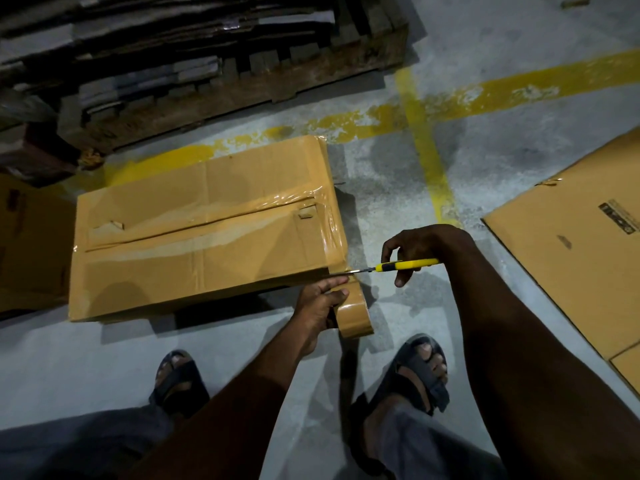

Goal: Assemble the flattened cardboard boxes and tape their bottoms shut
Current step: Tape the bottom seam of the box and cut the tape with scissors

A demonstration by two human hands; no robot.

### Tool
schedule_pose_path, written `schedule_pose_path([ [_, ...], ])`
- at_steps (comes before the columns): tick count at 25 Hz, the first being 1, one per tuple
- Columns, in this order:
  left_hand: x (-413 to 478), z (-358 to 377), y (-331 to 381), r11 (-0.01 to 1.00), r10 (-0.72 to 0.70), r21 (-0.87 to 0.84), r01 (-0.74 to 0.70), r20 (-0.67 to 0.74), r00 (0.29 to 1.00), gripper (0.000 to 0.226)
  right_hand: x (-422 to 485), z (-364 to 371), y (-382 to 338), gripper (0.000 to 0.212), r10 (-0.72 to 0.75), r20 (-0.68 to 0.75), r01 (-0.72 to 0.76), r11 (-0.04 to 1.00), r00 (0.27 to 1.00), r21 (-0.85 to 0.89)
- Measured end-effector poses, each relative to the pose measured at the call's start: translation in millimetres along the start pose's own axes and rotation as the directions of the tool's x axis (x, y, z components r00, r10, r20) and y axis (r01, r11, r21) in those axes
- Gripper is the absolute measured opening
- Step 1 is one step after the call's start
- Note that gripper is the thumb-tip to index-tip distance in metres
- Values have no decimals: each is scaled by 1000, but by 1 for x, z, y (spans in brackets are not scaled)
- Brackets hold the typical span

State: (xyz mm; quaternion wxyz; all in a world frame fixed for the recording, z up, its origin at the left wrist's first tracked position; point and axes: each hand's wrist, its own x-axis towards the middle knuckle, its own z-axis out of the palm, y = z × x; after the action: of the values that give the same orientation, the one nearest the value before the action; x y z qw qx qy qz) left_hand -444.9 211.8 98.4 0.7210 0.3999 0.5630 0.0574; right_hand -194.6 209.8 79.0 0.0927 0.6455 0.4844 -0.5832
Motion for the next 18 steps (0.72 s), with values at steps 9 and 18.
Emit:
schedule_pose_path([
  [9,-9,-1,-8,977,-42,207,39,9,999,22,26,42,1,43,162,14,-161,983,987,-85],
  [18,-55,-33,66,871,84,480,-105,65,994,41,4,67,-22,48,454,-724,-177,886,519,429],
])
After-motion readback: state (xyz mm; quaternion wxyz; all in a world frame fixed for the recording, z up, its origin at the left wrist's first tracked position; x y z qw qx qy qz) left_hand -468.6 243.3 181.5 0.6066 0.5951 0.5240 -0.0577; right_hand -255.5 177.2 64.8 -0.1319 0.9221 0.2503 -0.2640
